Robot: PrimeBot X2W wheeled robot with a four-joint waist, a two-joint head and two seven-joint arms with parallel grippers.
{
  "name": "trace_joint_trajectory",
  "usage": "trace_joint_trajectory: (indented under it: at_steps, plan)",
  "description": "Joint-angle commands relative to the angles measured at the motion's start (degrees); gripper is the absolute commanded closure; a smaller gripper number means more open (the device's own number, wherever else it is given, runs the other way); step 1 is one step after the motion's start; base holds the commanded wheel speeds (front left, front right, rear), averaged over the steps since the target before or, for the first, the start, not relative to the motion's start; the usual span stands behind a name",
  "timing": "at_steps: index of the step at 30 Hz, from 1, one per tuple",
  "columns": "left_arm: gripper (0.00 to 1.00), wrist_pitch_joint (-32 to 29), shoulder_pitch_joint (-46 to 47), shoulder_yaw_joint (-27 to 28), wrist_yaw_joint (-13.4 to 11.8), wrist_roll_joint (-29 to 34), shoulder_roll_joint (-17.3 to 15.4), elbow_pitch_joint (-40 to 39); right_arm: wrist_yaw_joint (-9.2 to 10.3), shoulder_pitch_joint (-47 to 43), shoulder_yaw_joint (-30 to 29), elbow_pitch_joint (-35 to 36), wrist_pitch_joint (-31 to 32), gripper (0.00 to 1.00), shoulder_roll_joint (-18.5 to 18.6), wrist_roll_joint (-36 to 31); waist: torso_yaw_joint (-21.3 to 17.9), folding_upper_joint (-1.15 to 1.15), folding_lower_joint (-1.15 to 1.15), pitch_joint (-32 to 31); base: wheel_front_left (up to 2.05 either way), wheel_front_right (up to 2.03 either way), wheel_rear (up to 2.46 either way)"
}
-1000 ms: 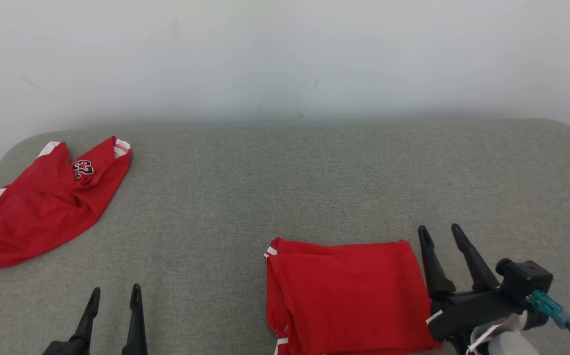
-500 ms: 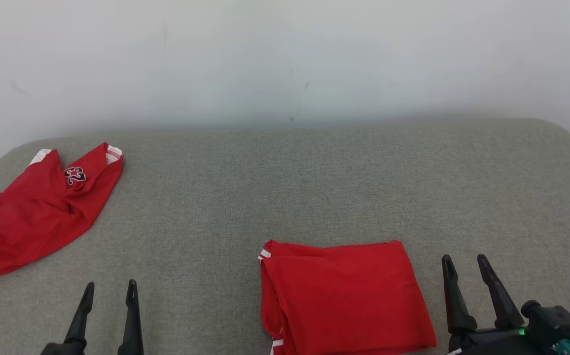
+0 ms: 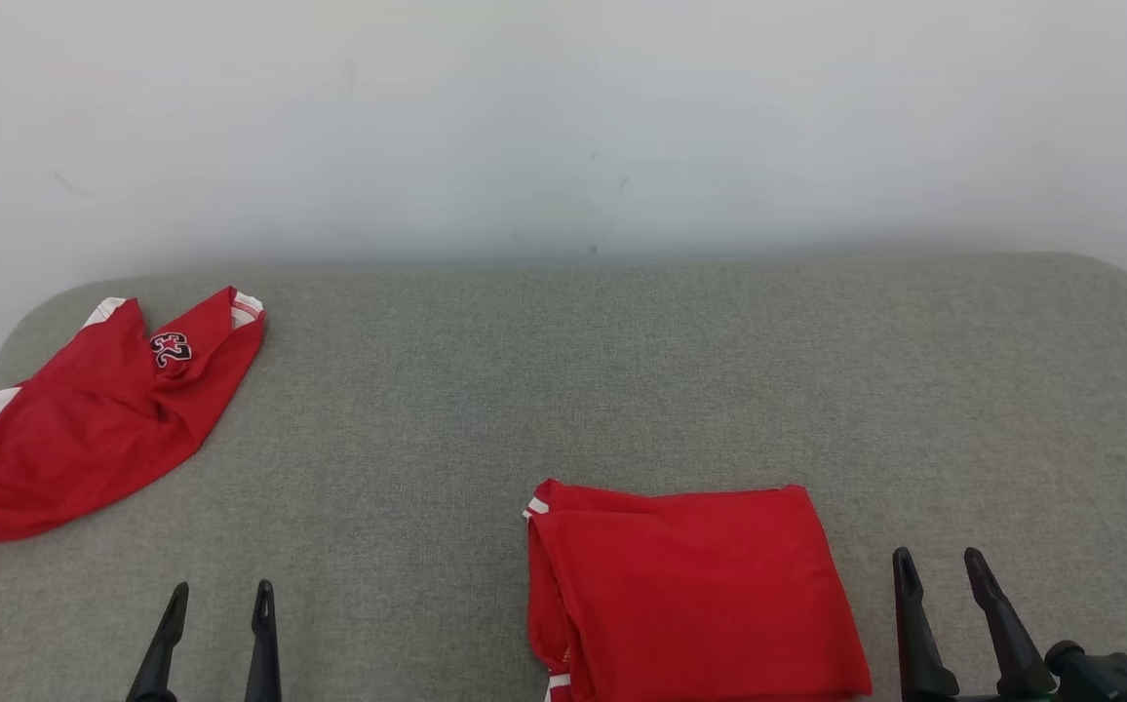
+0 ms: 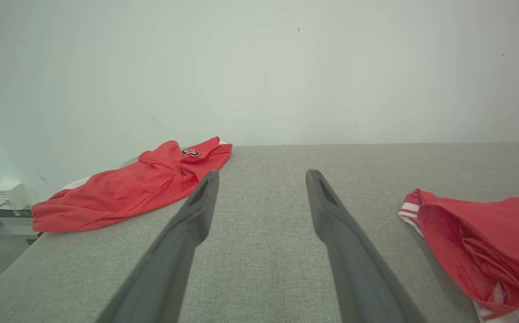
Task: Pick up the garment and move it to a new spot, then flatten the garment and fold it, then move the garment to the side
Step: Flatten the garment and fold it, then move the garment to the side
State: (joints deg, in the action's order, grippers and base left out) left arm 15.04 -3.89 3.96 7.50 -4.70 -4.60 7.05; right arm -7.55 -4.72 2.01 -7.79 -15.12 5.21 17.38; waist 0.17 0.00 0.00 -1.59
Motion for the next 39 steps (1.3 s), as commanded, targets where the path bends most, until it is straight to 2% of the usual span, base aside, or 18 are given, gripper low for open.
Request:
trace_joint_trajectory:
  at_steps: [1,18,39]
  plan:
    - [0.0,0.2,-0.7,0.1,-0.1,0.3,-0.4,0.1,0.11,-0.3,0.1,-0.1,0.0,0.0,0.2,-0.4,0.0,0.0,0.0,0.0,0.0,0.0,0.0]
    - [0.0,0.2,-0.8,0.3,-0.4,1.0,-0.7,0.9,0.11,-0.2,-0.5,-0.8,1.3,0.0,-0.3,-3.5,0.5,0.0,0.0,-0.2,0.0,0.0,0.0]
    - [0.0,0.2,-0.5,0.1,-0.3,0.4,-0.8,1.6,0.11,0.5,0.0,-1.3,3.2,0.0,-0.5,-3.2,1.0,0.0,0.0,-0.2,0.0,0.0,0.0]
